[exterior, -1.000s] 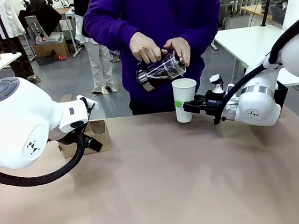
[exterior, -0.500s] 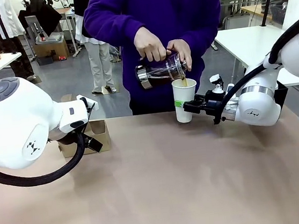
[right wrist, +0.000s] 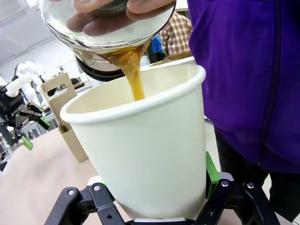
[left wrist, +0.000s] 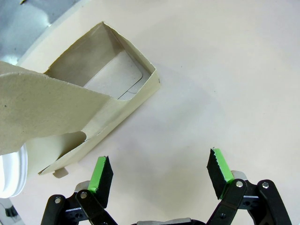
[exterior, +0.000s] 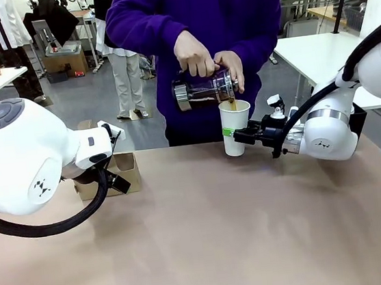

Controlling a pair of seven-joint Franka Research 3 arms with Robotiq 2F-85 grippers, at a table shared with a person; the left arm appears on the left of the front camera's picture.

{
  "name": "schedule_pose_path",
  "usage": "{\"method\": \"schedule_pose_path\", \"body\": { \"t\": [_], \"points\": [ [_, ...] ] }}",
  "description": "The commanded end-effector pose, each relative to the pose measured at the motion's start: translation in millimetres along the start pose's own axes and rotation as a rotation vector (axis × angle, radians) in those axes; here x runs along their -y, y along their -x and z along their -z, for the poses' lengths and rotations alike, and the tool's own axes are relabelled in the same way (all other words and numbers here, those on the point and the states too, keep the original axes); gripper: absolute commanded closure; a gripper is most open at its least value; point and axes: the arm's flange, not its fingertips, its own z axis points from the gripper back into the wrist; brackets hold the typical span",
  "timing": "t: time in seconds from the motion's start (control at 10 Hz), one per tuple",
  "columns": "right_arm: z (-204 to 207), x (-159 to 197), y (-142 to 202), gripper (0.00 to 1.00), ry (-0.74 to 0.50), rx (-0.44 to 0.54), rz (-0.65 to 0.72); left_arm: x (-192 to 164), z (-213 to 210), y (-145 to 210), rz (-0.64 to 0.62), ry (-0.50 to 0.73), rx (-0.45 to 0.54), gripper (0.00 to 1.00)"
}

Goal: Pour a drink into a cup and package it in a carrier.
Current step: When a person places the Paper Cup Lid on the 600 ml Paper Cup , lift the 600 ml Paper Cup.

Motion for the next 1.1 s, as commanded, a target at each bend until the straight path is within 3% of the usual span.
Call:
{"method": "schedule_pose_path", "body": {
  "t": [0.0, 1.0],
  "points": [
    [-1.9, -4.6, -3.2, 0.20, 0.004, 0.007, -0.001, 0.1, -0.4, 0.1, 0.000, 0.001, 0.001, 0.00],
    [-1.9, -4.6, -3.2, 0.20, 0.004, 0.007, -0.001, 0.1, -0.4, 0.1, 0.000, 0.001, 0.001, 0.00]
  ]
}}
